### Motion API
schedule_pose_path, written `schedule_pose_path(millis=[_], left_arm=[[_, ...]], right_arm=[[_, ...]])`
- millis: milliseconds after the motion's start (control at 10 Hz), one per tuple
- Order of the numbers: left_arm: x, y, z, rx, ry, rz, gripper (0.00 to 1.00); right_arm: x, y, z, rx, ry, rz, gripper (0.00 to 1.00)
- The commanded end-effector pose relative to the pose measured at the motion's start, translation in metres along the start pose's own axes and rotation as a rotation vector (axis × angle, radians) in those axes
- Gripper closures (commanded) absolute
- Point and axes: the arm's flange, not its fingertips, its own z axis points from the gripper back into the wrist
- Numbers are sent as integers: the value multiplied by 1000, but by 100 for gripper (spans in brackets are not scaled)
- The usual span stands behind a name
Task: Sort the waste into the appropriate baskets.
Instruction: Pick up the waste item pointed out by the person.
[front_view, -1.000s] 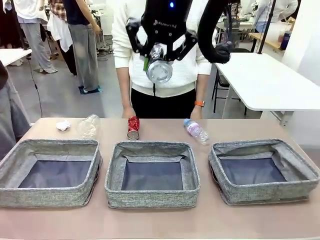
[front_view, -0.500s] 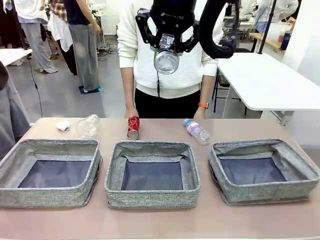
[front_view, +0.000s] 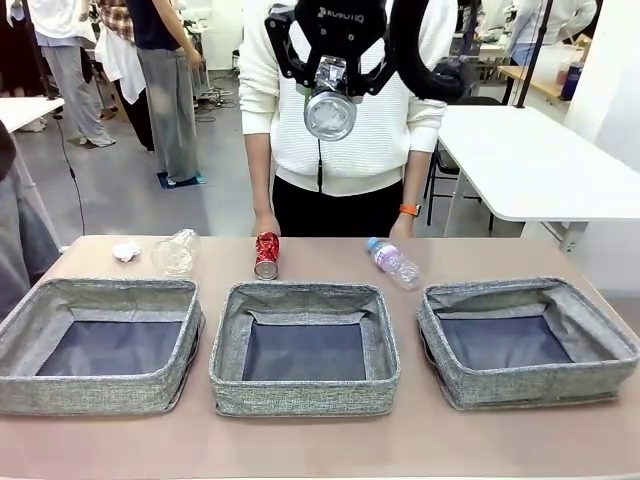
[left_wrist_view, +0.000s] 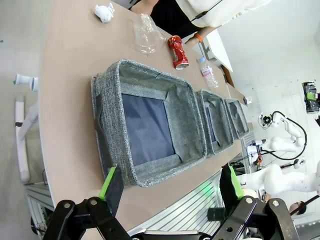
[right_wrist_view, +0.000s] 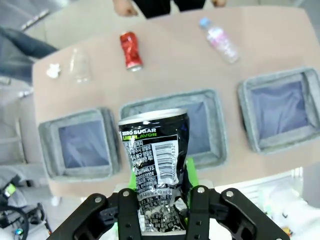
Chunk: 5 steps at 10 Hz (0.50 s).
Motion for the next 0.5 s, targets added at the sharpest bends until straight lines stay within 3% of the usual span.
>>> schedule_pose_path(millis=[0, 400], left_arm=[[0, 0, 0, -15, -16, -20, 0], [0, 0, 0, -15, -16, -20, 0]], right_arm=[[-1, -3, -2, 3, -19, -10, 62], [-1, -3, -2, 3, -19, -10, 62]])
